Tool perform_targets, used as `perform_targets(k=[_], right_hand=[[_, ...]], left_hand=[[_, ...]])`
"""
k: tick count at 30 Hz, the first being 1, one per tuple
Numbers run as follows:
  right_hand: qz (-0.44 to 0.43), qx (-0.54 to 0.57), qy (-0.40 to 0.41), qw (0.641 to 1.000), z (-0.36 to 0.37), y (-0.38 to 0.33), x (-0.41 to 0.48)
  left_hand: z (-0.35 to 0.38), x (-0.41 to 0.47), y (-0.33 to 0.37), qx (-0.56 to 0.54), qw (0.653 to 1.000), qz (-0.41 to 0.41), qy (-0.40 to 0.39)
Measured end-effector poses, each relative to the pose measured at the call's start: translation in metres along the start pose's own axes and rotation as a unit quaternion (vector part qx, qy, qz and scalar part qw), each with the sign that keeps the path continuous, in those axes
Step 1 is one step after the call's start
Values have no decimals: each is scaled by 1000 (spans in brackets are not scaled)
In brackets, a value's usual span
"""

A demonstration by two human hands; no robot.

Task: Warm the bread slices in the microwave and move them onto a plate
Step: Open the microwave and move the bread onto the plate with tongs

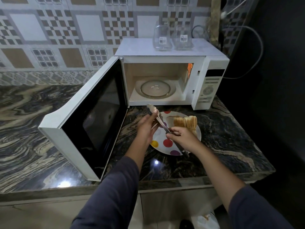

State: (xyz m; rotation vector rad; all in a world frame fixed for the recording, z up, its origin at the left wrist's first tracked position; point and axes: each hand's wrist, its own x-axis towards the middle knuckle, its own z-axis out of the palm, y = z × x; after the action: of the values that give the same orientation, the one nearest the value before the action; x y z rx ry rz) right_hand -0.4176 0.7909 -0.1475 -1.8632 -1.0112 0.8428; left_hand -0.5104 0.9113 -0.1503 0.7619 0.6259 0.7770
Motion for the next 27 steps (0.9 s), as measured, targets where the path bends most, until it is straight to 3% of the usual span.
perform_targets(k=[5,11,14,19,22,25,27], right_hand=[[-10,-75,11,997,13,-8,8],[19,-98,59,993,27,-10,19],[38,-91,54,994,27,-11,28],[84,-153,51,983,28,-4,50],[115,-219,53,967,33,-1,63],[128,-246,52,960,42,-1,72],[120,-318,45,940,47,1,76]], left_hand=[[-1,8,11,109,993,-20,-39],[-8,33,8,201,979,-19,0],[-14,43,4,292,956,18,30],[-48,48,-11,452,884,87,74],[-81,39,-28,568,809,114,101],[-97,29,-39,673,727,117,69],[-101,28,-43,702,698,131,53]])
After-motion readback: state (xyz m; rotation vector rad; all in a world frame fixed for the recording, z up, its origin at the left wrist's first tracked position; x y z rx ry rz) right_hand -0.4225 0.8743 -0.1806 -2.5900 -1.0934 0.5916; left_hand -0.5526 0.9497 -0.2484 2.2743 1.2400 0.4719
